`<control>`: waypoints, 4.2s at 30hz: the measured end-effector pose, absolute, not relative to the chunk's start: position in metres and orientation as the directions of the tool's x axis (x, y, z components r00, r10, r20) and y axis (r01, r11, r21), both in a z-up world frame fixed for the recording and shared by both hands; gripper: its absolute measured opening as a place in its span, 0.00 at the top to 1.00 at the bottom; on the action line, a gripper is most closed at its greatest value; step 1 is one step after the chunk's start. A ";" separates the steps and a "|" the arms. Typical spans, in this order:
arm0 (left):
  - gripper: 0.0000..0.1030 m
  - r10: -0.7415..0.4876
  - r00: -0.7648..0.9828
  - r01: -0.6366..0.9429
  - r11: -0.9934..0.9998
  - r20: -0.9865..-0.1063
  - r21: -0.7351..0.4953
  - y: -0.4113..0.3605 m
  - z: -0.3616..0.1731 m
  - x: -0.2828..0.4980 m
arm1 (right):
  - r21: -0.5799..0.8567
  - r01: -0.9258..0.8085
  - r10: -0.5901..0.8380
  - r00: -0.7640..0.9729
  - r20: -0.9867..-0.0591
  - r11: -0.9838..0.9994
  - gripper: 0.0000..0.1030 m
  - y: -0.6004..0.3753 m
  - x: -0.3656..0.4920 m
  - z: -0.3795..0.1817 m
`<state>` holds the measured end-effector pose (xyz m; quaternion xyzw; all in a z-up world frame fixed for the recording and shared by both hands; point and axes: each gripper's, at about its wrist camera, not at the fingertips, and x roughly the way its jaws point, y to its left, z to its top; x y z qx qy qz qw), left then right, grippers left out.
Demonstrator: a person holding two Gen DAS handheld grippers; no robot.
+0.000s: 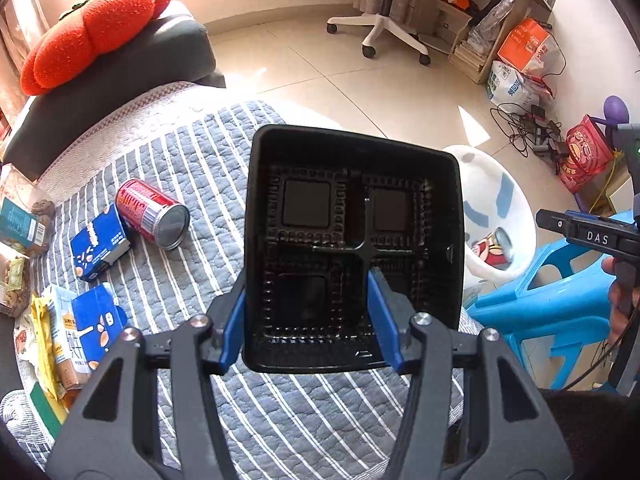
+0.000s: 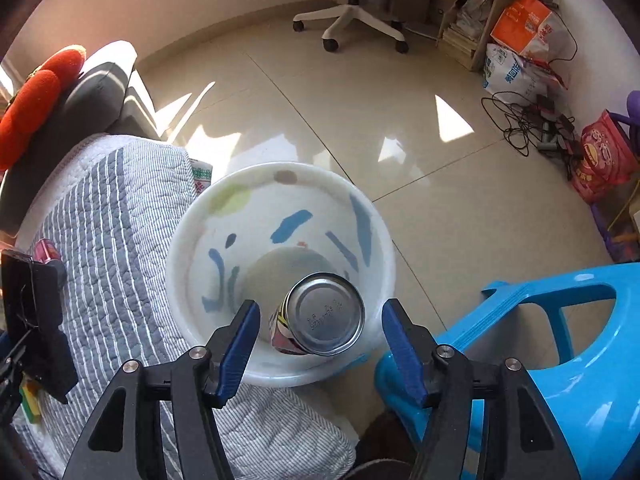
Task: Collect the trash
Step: 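Carry the red can over the white bucket and release it with the right gripper, then lower the black tray into the white bucket and open the left gripper, then move the left gripper back to the quilt and grasp the yellow snack bag, then grasp the blue almond snack box with the right gripper while the left gripper holds the yellow bag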
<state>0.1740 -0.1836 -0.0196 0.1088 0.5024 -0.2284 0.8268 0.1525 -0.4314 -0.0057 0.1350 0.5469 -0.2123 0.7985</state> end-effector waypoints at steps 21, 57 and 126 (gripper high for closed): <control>0.42 -0.375 0.447 0.660 0.751 -0.812 0.017 -0.307 -0.035 0.164 | -0.037 0.527 -0.234 0.314 -0.920 0.849 0.23 -0.474 0.044 0.006; 0.01 -0.113 0.525 0.416 0.899 -0.844 0.138 -0.119 -0.006 0.146 | -0.060 0.326 -0.190 0.384 -0.904 0.943 0.16 -0.374 0.113 0.027; 0.59 -0.202 0.423 0.012 0.976 -0.883 -0.218 0.165 -0.019 0.198 | 0.119 -0.097 0.142 0.278 -0.950 0.988 0.15 -0.020 0.289 -0.089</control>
